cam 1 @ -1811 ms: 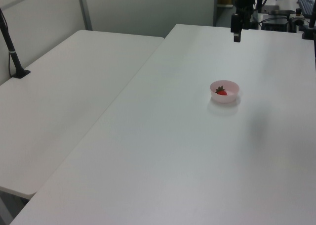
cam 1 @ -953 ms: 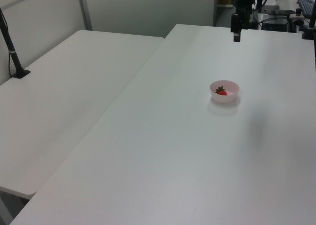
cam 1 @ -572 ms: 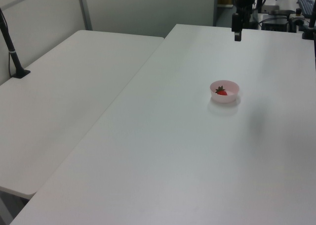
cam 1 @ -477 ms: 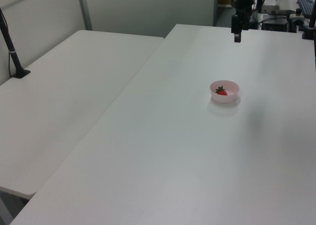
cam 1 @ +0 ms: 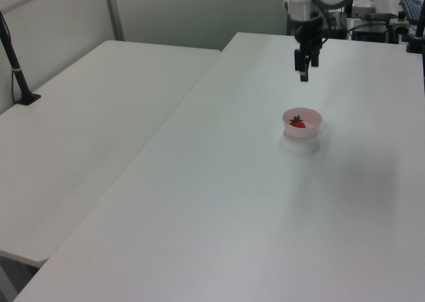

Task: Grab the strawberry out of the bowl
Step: 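Lower the open gripper into the pink bowl around the strawberry, then close the gripper on the red strawberry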

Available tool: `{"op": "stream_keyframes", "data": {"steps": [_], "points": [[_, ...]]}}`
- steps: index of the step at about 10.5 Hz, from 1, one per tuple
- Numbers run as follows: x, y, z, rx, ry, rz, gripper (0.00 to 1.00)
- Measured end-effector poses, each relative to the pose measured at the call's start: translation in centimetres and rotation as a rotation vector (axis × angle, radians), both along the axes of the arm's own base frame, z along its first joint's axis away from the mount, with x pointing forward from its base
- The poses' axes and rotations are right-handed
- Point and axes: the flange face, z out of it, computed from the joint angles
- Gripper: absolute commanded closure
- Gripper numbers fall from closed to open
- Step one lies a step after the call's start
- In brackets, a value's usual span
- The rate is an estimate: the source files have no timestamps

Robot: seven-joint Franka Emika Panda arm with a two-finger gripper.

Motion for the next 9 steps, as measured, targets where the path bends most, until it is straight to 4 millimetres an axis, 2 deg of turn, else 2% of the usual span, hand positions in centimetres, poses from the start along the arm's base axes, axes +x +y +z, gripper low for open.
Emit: {"op": "stream_keyframes", "data": {"steps": [2, 3, 4, 7, 9], "points": [[1.3, 0.0, -3.9, 0.005, 0.021, -0.025, 0.21], [1.8, 0.2, -5.5, 0.009, 0.026, -0.024, 0.27], [1.9, 0.3, -7.2, 0.010, 0.043, -0.033, 0.37], [2.1, 0.9, -10.7, 0.011, 0.070, -0.064, 0.37], [2.0, 2.2, -12.6, 0.007, 0.074, -0.086, 0.37]]}}
